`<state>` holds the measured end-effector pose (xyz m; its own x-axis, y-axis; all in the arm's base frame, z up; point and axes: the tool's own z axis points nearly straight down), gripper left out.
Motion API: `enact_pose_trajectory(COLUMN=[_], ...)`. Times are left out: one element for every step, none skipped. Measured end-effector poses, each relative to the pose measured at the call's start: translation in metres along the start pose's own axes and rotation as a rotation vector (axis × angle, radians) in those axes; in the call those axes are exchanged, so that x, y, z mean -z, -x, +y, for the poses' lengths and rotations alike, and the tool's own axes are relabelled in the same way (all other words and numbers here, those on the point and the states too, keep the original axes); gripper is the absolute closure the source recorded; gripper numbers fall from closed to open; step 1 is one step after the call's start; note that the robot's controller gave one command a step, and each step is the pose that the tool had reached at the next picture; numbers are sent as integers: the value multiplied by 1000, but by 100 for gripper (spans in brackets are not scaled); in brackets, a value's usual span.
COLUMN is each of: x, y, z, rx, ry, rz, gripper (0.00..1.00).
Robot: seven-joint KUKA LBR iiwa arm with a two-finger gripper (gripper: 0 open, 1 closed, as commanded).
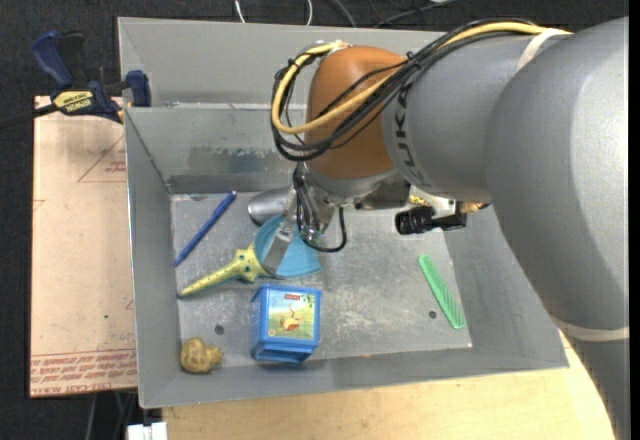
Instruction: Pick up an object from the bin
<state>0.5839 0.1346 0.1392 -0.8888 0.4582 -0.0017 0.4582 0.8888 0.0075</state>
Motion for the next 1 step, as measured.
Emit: enact_pose_trajectory(x=[-57], y=[-10], z=[-18], rx=[-152], ry=[-1], rz=[0], gripper=[0])
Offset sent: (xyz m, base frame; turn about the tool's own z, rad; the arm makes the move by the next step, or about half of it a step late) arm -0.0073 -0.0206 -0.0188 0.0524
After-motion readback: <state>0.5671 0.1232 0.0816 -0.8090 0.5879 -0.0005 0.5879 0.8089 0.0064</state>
